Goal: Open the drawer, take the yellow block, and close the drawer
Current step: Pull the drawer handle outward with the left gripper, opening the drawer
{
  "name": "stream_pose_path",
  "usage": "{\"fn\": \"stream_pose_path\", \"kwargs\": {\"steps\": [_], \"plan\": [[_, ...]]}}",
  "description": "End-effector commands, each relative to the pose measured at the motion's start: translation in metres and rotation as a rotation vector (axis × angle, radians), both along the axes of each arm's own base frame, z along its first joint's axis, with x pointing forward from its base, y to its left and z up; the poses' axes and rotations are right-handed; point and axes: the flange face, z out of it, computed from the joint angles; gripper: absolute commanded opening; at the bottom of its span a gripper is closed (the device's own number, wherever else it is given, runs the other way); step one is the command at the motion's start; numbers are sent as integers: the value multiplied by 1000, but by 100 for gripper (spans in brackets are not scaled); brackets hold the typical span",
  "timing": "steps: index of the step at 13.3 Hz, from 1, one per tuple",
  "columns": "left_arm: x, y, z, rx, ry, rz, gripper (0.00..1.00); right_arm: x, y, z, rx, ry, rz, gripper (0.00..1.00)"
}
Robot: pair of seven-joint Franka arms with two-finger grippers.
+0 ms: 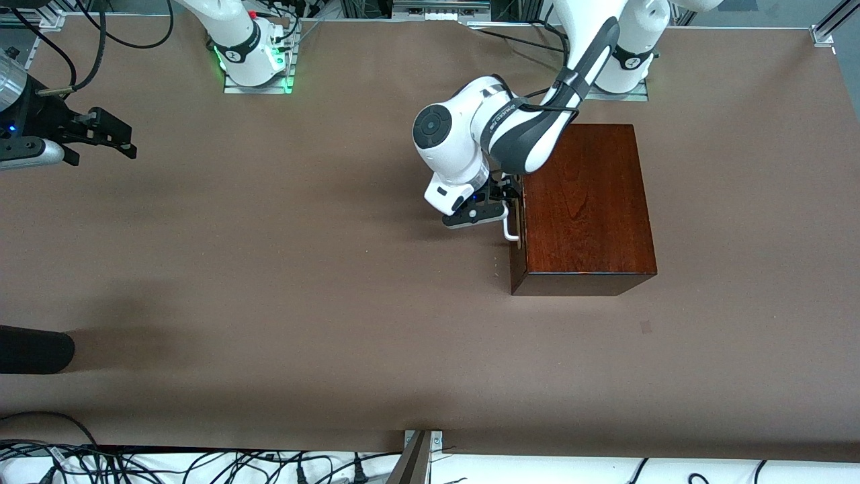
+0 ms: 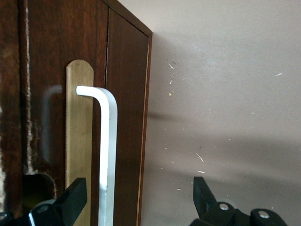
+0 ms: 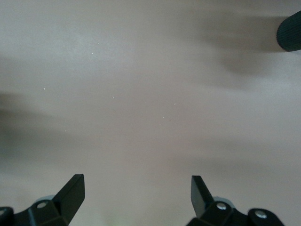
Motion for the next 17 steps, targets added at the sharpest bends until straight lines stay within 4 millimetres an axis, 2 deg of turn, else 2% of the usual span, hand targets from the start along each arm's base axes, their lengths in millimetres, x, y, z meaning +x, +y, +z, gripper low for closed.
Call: {"fn": "stream_pose_path", "kwargs": {"steps": [1,6,13,17], "plan": [[-21,-6,-15,34,-40,-7,100,0,-3,4,17,7,-5,100],[-24,-7,-36,56,-74,-34,100,0,-6,4,18,7,-12,100],[-25,-11,-54,43,-70,-45,100,0,-8,4,18,8,-15,100],[-25,-17,-59,23,-77,-52,100,0,-7,4,18,8,-11,100]]}}
